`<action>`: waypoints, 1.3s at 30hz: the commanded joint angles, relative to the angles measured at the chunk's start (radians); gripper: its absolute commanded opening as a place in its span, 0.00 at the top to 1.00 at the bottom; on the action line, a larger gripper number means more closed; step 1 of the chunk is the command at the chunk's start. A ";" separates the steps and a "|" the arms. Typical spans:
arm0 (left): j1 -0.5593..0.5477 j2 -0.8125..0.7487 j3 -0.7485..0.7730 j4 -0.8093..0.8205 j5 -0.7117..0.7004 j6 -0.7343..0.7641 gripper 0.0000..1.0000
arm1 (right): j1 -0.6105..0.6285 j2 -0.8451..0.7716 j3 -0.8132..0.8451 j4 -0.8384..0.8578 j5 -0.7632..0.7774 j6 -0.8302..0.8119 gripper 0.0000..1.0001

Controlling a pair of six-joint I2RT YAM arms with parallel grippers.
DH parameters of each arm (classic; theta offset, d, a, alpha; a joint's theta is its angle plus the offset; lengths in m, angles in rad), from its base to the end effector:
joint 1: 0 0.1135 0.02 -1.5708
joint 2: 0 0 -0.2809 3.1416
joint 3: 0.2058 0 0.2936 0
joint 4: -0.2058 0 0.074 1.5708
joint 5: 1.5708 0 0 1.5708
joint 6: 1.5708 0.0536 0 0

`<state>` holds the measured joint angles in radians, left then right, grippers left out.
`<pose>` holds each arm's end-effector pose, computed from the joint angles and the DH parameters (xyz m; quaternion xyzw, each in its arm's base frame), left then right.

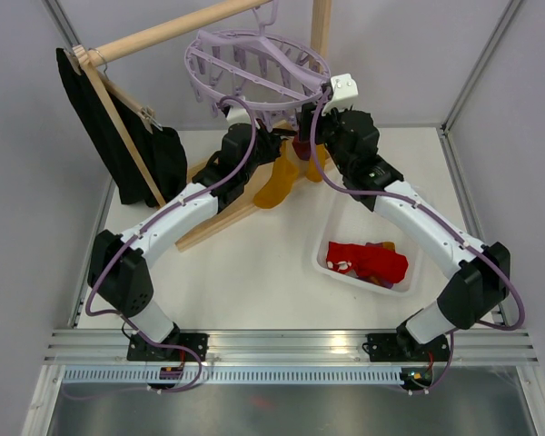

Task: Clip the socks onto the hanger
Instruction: Open the clamp at the hanger.

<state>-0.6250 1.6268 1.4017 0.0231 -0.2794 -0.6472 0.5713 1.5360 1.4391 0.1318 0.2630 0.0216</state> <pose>0.3754 -0.2526 0.3631 -0.0965 0.7662 -0.2851 0.5677 0.3674 0.2196 0.4305 -0.0961 0.6884 0.1212 0.7086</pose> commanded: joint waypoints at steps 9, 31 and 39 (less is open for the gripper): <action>-0.002 -0.004 0.048 0.012 0.016 0.032 0.98 | -0.002 0.018 0.069 0.063 -0.019 0.000 0.32; -0.002 -0.016 0.046 0.020 0.029 0.021 0.98 | -0.002 0.024 0.122 0.000 -0.018 0.003 0.70; -0.002 -0.024 0.036 0.044 0.048 0.011 0.98 | -0.002 0.026 0.156 -0.050 -0.019 0.050 0.96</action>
<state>-0.6250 1.6268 1.4017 0.0242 -0.2535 -0.6468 0.5713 1.5646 1.5314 0.0727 0.2554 0.0364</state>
